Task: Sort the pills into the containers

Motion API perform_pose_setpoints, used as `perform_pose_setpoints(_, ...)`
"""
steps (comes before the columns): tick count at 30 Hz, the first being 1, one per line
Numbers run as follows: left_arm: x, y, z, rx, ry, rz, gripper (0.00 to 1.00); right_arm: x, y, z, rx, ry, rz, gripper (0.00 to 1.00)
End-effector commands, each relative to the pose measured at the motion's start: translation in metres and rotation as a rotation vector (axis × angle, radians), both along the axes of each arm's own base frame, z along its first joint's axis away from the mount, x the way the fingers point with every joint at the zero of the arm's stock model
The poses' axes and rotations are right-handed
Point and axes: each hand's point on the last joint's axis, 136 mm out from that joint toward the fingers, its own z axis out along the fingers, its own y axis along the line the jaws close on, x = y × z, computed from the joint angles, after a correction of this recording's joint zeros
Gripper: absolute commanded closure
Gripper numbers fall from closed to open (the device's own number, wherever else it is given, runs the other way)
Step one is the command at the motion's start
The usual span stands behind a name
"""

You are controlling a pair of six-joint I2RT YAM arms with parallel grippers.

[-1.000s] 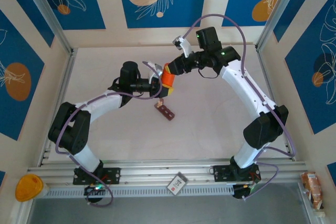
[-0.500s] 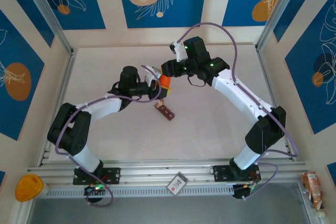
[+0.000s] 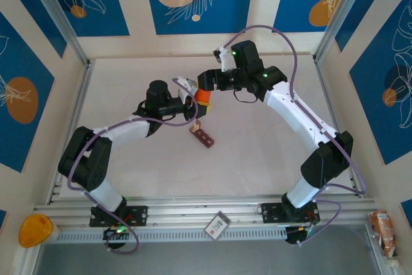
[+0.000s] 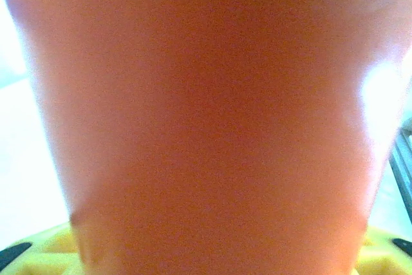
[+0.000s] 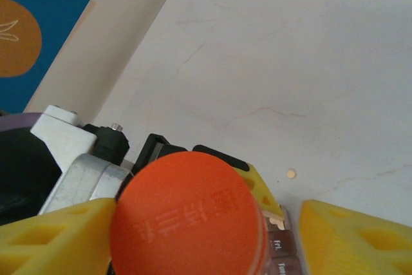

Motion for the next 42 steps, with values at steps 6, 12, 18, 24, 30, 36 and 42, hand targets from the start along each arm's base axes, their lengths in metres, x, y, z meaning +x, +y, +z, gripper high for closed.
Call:
perform_pose_setpoints(6,-0.006,-0.005,0.034,-0.057,-0.099,-0.055,1.0,-0.009,-0.031,0.068,0.114,-0.115,0.003,0.14)
perform_pose_setpoints(12,-0.018,-0.004,0.037,-0.053,-0.061,-0.147,1.0,-0.012,-0.052,0.079,0.124,-0.222,0.168,0.16)
perform_pose_setpoints(18,-0.027,-0.005,0.04,-0.039,-0.019,-0.226,1.0,-0.024,-0.051,0.067,0.088,-0.242,0.38,0.19)
perform_pose_setpoints(24,-0.031,-0.006,0.043,-0.037,-0.005,-0.255,1.0,-0.026,-0.041,0.063,0.079,-0.224,0.439,0.17)
perform_pose_setpoints(30,-0.031,-0.006,0.043,-0.037,0.001,-0.262,1.0,-0.028,-0.025,0.055,0.056,-0.203,0.479,0.17)
perform_pose_setpoints(36,-0.032,-0.006,0.043,-0.038,0.003,-0.265,1.0,-0.026,-0.013,0.041,0.02,-0.18,0.503,0.17)
perform_pose_setpoints(42,-0.032,-0.007,0.044,-0.041,0.003,-0.269,1.0,-0.024,-0.009,0.032,0.01,-0.155,0.508,0.19)
